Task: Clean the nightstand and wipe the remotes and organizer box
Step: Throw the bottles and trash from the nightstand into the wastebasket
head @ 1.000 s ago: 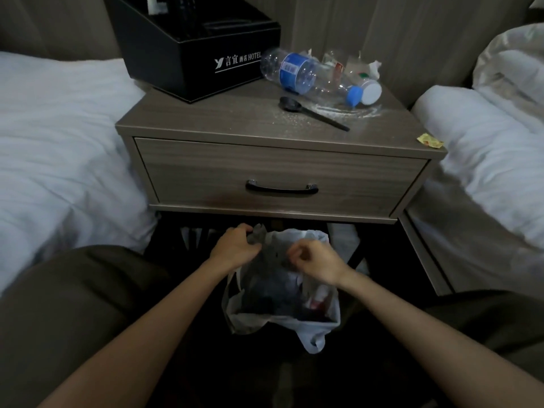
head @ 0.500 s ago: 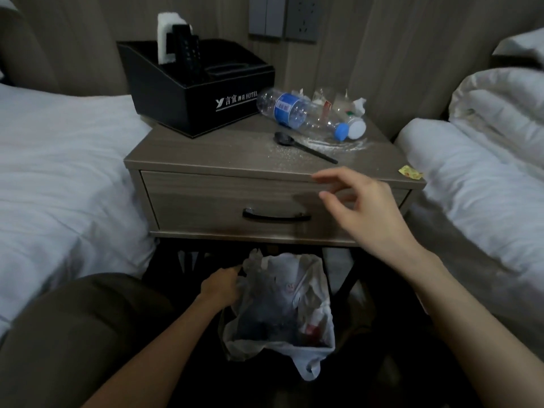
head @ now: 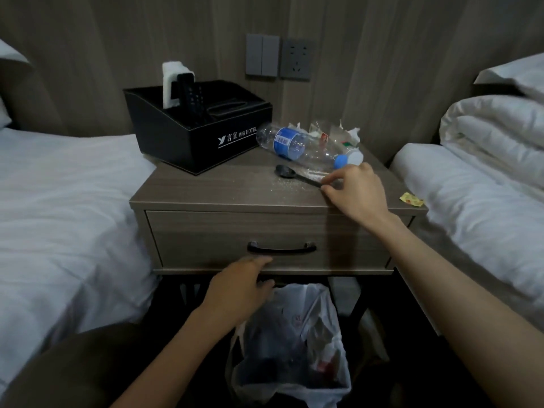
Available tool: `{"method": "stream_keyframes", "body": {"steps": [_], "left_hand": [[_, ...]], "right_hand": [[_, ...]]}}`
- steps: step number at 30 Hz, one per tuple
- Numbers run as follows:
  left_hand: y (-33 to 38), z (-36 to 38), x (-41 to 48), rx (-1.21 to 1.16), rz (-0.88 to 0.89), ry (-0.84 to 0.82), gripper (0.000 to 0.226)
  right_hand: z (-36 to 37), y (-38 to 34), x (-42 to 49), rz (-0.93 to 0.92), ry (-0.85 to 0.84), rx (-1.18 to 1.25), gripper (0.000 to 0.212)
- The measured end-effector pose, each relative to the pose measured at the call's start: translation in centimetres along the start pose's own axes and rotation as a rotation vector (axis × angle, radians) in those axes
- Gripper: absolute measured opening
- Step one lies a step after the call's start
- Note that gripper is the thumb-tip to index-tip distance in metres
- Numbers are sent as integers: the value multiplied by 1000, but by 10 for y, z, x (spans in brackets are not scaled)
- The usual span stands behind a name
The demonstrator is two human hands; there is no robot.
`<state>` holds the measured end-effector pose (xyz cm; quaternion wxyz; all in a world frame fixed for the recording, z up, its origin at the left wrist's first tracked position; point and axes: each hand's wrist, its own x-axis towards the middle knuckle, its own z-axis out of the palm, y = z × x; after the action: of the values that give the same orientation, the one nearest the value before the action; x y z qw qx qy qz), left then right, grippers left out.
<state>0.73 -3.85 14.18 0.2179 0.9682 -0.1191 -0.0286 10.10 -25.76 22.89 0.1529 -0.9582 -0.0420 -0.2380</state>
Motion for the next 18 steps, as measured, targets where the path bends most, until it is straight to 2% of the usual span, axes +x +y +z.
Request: {"method": "stream_keyframes", "body": {"steps": [6,11,16,18], "left_hand": [[6,-31,5,-109,50,221,46],[12,-41,23,-291,112,382,36],[43,-58,42,-426,117,473,27],[63,-61,51,-433,184,484,26]], "right_hand": [[5,5,-1,4,65,59,14],[2,14,-3,-41,134,105,12],[-24,47,-1,67,288,308,8],[-35,64,-4,137,314,356,7]]}}
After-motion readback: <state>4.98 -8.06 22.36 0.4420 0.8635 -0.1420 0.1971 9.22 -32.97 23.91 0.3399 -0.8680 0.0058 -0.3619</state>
